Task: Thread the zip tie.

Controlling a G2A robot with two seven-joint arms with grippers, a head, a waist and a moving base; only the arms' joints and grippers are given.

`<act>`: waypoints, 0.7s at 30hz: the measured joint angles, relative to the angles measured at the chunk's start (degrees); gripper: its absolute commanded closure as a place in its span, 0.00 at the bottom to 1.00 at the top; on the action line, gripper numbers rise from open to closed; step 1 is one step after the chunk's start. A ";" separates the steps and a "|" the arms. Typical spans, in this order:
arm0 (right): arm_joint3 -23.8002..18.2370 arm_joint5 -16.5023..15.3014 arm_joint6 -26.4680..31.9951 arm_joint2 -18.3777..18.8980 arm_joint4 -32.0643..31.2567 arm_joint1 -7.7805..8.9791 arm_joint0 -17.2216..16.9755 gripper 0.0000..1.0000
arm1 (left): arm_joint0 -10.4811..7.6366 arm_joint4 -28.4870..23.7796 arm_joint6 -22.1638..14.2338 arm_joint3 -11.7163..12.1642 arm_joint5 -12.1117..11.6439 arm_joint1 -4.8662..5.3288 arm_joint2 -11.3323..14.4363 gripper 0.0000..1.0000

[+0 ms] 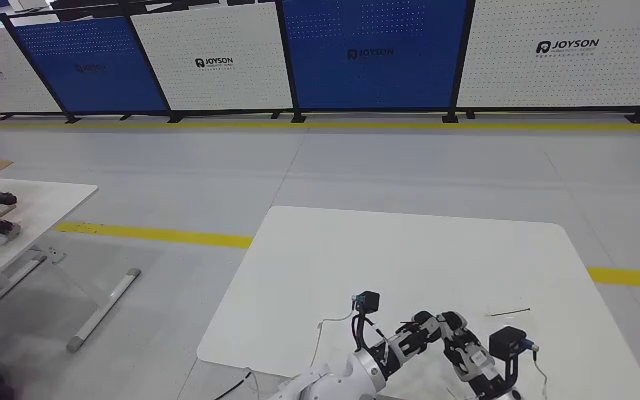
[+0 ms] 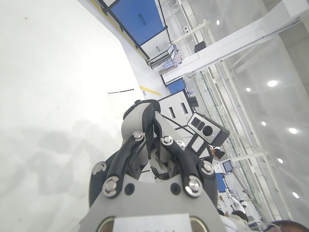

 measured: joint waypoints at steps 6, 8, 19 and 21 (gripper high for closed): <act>0.05 0.00 0.05 -0.05 0.15 0.13 0.10 1.00 | -0.14 0.17 0.06 0.10 0.13 -0.06 0.15 1.00; 0.07 0.00 -0.01 -0.08 0.18 0.17 0.13 1.00 | -0.16 0.21 0.12 0.13 0.18 -0.08 0.18 1.00; 0.23 0.00 0.33 -0.24 -0.28 0.34 0.31 1.00 | -0.04 0.00 0.69 0.12 -0.77 -0.13 0.07 1.00; 0.27 0.00 0.52 -0.34 -0.50 0.36 0.37 1.00 | 0.08 -0.04 0.74 0.05 -1.35 -0.11 0.02 1.00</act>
